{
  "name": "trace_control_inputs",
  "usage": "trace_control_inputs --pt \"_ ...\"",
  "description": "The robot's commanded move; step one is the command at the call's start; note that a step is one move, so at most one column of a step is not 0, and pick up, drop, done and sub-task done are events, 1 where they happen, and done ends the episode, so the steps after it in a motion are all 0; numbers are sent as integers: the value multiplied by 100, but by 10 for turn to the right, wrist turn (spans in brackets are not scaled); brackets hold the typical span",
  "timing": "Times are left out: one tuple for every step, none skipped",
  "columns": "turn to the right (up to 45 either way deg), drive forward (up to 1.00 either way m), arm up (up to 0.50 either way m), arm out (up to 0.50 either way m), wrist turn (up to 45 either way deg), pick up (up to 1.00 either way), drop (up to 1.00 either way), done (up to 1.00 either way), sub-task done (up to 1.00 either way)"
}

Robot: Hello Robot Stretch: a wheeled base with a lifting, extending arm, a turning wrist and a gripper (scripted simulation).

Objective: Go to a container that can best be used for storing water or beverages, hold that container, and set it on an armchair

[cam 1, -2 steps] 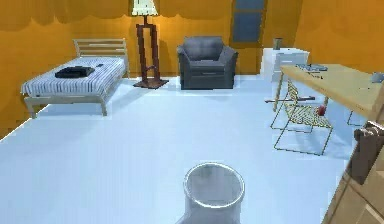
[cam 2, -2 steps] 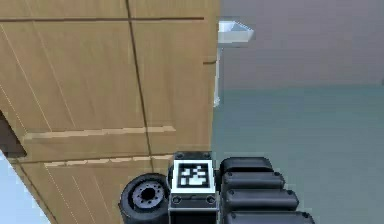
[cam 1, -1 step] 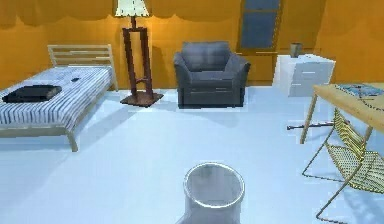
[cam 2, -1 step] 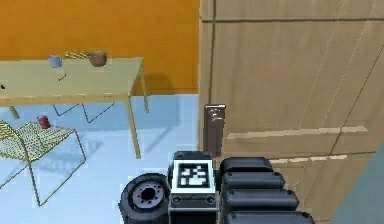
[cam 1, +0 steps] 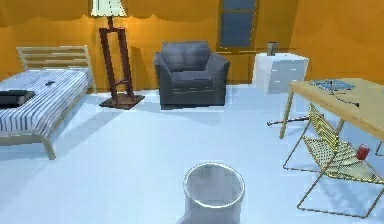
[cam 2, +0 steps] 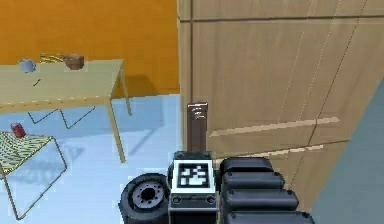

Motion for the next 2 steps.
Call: trace_control_inputs --pt "30 0 0 0 0 0 0 0 0" --pt "0 100 0 0 0 0 0 0 0"
